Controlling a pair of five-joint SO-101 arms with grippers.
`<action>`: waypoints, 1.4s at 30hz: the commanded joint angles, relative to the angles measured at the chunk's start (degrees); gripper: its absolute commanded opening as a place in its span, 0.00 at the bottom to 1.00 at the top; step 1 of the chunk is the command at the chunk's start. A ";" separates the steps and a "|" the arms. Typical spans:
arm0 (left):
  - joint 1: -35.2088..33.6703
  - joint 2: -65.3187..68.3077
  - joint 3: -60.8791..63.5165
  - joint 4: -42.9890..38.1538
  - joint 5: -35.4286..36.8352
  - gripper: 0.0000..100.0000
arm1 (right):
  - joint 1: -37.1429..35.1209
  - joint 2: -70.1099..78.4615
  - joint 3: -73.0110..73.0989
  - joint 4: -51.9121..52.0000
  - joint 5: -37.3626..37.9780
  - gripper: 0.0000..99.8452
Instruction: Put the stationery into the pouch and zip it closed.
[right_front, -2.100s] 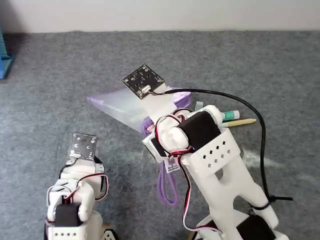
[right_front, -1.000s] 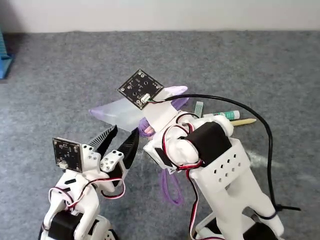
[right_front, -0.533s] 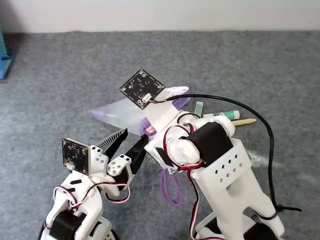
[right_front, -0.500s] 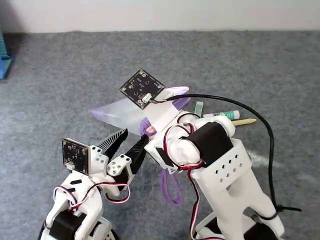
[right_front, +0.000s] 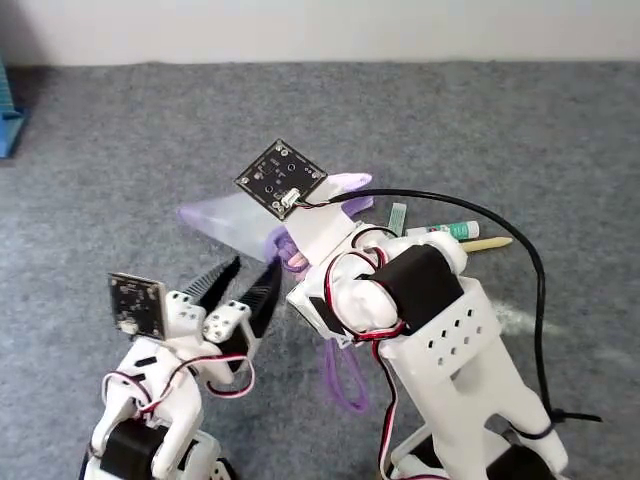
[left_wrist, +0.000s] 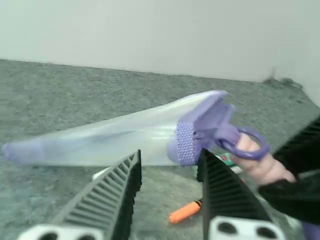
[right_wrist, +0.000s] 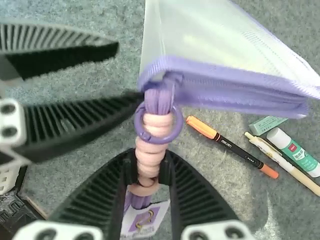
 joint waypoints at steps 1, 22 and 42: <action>-3.43 0.26 1.10 -1.05 0.09 0.14 | -0.48 -2.59 -2.11 2.33 0.44 0.01; -3.25 0.09 -2.51 10.29 -6.86 0.12 | -1.01 -17.45 18.02 1.71 0.44 0.01; 7.38 0.44 -1.27 9.23 -6.77 0.31 | -1.27 -18.86 17.93 0.40 0.44 0.01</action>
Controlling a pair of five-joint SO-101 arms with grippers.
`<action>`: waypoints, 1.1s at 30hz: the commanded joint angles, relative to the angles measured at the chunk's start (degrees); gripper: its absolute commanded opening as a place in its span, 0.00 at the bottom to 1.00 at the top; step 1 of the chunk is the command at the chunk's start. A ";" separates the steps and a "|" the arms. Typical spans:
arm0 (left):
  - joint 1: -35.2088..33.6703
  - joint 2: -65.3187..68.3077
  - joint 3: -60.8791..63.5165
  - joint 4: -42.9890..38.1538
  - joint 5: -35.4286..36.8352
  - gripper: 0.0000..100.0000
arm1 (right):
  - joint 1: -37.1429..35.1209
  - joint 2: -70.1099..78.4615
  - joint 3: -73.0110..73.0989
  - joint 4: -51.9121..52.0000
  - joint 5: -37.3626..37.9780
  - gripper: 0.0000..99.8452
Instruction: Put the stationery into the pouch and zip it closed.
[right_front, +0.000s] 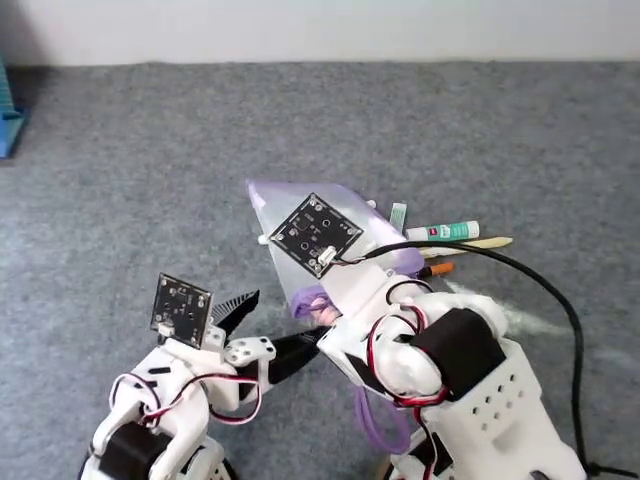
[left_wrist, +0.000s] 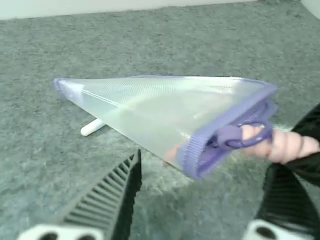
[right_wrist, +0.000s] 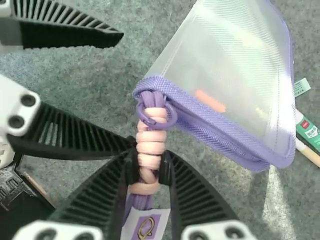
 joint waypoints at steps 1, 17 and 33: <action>-1.67 0.09 1.01 -4.04 -0.35 0.30 | -0.48 -1.19 -0.44 0.57 0.44 0.01; -3.78 -0.18 4.26 -5.71 -0.44 0.08 | -0.57 -1.19 -0.44 0.57 0.44 0.01; -7.38 -0.18 9.71 -9.05 -4.22 0.01 | 2.77 -4.88 -0.09 2.15 0.53 0.01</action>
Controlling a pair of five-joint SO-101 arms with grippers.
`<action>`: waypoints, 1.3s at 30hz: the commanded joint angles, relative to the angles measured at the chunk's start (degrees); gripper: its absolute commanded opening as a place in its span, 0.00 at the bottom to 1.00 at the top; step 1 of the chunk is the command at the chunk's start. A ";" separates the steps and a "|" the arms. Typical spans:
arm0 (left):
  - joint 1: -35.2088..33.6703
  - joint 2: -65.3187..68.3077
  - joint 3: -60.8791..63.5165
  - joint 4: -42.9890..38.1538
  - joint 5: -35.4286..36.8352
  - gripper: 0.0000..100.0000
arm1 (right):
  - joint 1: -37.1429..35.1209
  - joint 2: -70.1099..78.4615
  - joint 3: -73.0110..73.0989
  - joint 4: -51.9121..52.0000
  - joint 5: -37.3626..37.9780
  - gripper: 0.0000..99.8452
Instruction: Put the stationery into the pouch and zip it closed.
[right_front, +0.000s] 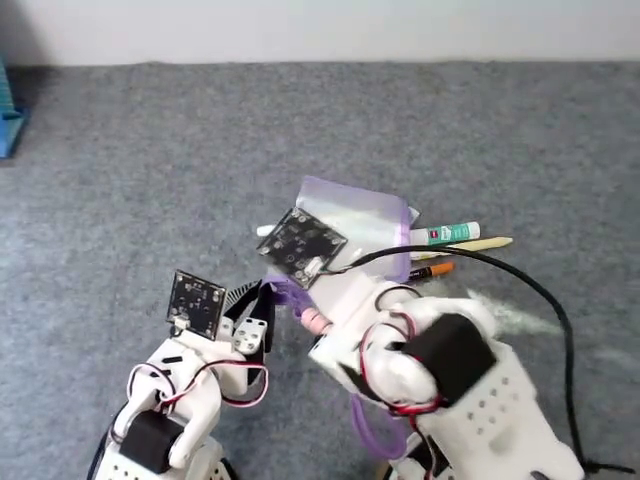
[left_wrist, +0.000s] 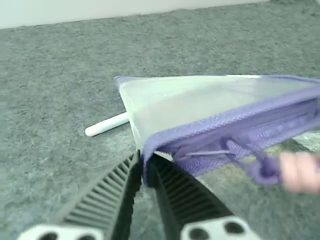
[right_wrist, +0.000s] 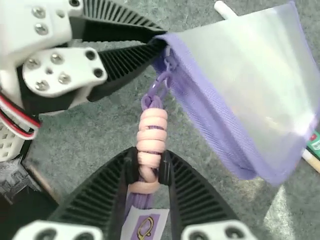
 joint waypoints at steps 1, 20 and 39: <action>-4.40 0.18 -0.57 2.11 -0.62 0.01 | 6.11 -3.91 -0.18 2.15 0.62 0.01; -13.19 0.18 -8.04 6.95 -3.25 0.01 | 15.16 -6.37 1.58 2.15 3.69 0.01; -20.40 0.18 -0.84 2.64 -3.08 0.01 | -3.56 3.03 36.92 -41.10 -10.99 0.25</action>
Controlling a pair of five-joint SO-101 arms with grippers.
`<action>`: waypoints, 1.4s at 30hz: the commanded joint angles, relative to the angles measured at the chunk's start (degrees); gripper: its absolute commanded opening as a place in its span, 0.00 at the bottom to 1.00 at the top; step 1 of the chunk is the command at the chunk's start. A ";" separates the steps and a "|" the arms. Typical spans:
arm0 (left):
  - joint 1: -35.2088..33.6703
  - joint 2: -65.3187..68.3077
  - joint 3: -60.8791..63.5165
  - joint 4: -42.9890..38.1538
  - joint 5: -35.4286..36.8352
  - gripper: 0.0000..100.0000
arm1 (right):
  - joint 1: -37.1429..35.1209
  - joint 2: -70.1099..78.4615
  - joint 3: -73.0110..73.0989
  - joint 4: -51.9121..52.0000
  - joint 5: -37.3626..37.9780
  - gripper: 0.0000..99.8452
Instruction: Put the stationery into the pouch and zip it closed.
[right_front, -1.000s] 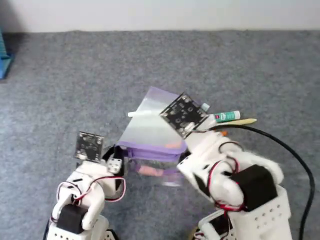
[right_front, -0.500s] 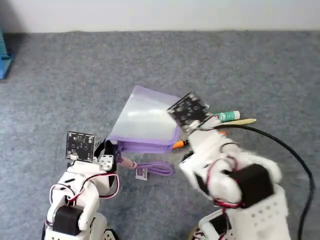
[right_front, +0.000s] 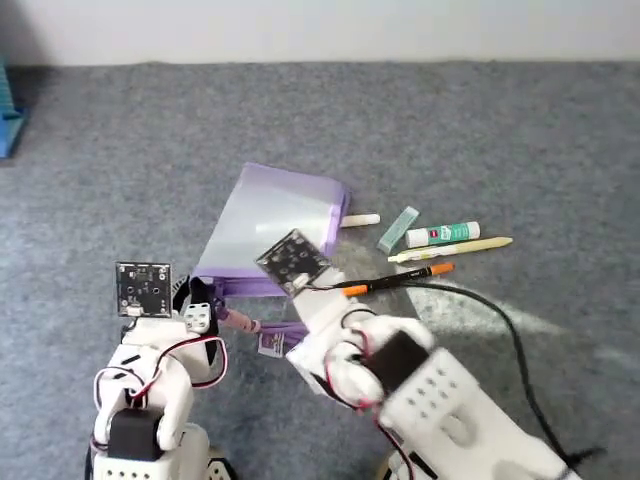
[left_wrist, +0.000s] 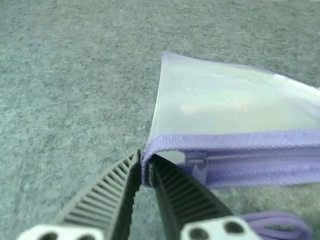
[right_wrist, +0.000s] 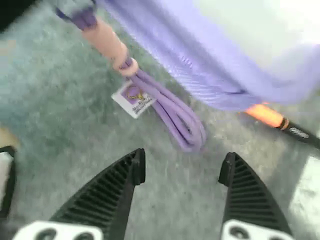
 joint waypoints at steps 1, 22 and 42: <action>-0.18 -0.44 -0.57 -1.58 -0.35 0.01 | 0.57 4.79 0.88 -9.45 0.79 0.25; -0.18 -0.44 -0.57 -1.41 -0.26 0.01 | 10.42 30.55 -2.29 -19.21 7.12 0.00; -0.53 -0.44 -0.48 -1.41 -0.26 0.01 | 41.89 5.05 -2.02 -0.75 29.45 0.01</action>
